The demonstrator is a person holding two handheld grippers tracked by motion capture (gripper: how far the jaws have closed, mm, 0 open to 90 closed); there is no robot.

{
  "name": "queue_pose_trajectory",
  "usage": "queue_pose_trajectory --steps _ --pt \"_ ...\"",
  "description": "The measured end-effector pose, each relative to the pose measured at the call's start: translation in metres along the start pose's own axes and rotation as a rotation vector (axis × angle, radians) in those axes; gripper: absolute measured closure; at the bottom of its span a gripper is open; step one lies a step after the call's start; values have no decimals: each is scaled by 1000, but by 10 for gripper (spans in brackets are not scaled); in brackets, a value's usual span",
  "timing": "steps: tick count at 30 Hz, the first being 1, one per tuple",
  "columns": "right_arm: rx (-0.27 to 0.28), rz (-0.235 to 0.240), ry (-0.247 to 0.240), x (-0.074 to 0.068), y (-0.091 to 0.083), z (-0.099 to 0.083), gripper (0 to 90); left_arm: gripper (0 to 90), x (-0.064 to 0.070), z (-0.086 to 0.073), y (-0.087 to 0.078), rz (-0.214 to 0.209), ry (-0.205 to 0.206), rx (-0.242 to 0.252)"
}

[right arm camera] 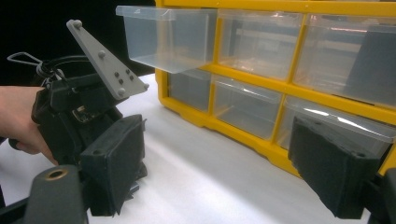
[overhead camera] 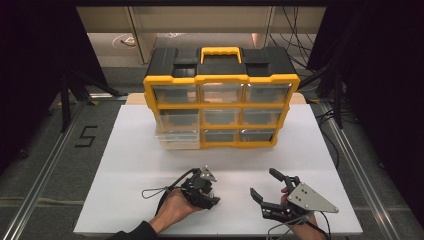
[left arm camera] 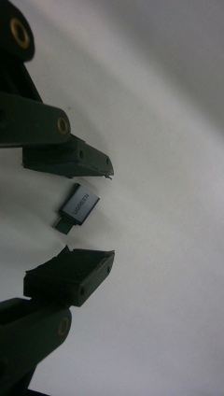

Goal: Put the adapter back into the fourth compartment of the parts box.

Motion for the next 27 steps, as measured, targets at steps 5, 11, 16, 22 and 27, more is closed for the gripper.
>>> queue_pose_trajectory --steps 5,11,16,22,27 --pt "0 1 -2 0 0 0 196 541 0 0 0 9 6 2" --pt "1 2 -7 -1 0 0 198 567 2 0 1 11 24 5" --pt "-4 3 -7 -1 0 0 199 569 3 -1 2 7 35 18" --pt "-1 3 -6 -1 0 0 200 657 0 -1 2 22 41 21" --pt "1 3 -10 -1 0 0 200 673 0 -1 2 27 42 17"
Point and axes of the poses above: each handheld gripper's, and its own axes: y roughly forward along the jaws, z roughly out of its top, x roughly to its right, the point moved 3 cm from there along y, roughly forward along the jaws, and after that the axes turned 5 degrees about -x, right-handed, at the moved point
